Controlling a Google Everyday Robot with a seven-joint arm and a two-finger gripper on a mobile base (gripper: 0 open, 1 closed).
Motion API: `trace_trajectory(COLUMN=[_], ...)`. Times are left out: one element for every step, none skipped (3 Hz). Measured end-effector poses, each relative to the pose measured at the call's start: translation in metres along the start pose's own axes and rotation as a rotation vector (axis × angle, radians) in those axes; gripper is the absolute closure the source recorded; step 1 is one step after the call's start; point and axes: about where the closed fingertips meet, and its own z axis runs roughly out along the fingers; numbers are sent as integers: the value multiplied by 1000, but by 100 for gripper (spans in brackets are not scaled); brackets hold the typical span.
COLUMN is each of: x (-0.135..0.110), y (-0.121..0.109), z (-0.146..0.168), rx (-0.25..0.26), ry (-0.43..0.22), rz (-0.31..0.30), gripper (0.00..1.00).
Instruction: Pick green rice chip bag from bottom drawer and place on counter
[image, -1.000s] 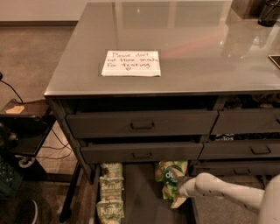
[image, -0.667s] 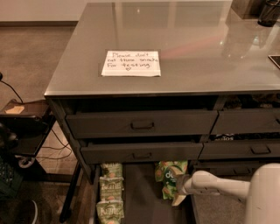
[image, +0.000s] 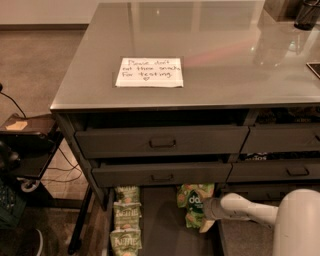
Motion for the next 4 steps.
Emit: trace_trajectory(x=[13,24,29,28], y=[-5,-12,-18,-16], z=[8,17,29,44], rx=[7,14,12,-20], ry=[-51,-111,-156,-169], rz=[27,50,63,59], gripper=[0,0,0,0])
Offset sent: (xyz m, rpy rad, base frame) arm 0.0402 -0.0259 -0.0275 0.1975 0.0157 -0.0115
